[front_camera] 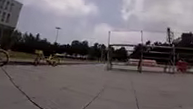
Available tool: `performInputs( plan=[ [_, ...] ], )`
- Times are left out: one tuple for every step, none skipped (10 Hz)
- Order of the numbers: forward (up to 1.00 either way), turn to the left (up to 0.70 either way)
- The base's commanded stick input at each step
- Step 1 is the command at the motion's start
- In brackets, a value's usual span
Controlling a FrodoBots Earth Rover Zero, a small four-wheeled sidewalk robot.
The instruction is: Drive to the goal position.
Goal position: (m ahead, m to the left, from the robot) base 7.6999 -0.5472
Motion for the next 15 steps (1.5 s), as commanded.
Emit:
performInputs(
  plan=[
    [0.60, 0.15],
    [0.60, 0.08],
    [0.60, 0.00],
    [0.60, 0.00],
    [0.60, 0.00],
    [0.60, 0.00],
    [0.60, 0.00],
    [0.60, 0.00],
    [0.60, 0.01],
    [0.60, 0.03],
    [0.60, 0.08],
    [0.60, 0.13],
    [0.60, 0.15],
    [0.60, 0.00],
    [0.60, 0.00]
  ],
)
